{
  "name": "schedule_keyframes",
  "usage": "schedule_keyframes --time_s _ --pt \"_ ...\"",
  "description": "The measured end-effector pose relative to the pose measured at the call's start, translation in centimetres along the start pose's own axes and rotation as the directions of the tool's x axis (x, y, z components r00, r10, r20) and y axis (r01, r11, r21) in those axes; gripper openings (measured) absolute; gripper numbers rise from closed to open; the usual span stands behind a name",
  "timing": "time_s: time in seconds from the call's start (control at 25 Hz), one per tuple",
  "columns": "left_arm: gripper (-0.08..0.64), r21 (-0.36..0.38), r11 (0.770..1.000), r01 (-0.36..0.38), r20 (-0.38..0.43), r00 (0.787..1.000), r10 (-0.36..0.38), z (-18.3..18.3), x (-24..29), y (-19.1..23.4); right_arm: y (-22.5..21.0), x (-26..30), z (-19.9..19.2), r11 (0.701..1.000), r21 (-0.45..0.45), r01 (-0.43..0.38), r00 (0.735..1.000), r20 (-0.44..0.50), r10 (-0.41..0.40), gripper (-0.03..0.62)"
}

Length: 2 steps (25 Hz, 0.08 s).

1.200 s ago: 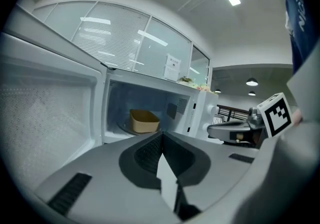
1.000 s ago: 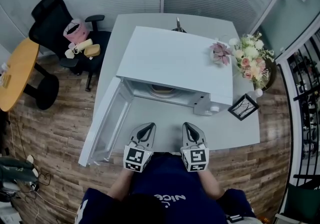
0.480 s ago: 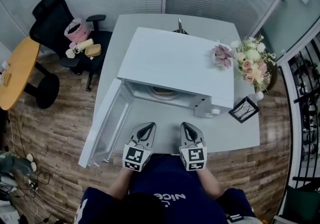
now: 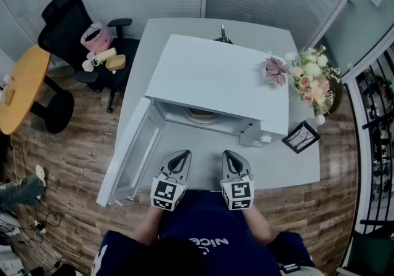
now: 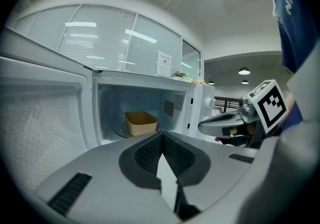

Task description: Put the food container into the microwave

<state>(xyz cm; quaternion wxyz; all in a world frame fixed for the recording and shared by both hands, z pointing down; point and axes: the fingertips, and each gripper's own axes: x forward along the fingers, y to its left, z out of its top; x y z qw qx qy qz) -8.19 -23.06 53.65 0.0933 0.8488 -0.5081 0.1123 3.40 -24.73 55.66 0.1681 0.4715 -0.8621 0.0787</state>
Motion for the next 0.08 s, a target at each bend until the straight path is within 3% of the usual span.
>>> schedule_keyframes --time_s 0.08 --pt "0.003 -0.007 1.0 -0.002 -0.001 1.0 0.002 0.04 0.06 0.04 -0.09 0.06 0.0 1.0 -0.001 0.0 1.0 0.001 0.0 0.008"
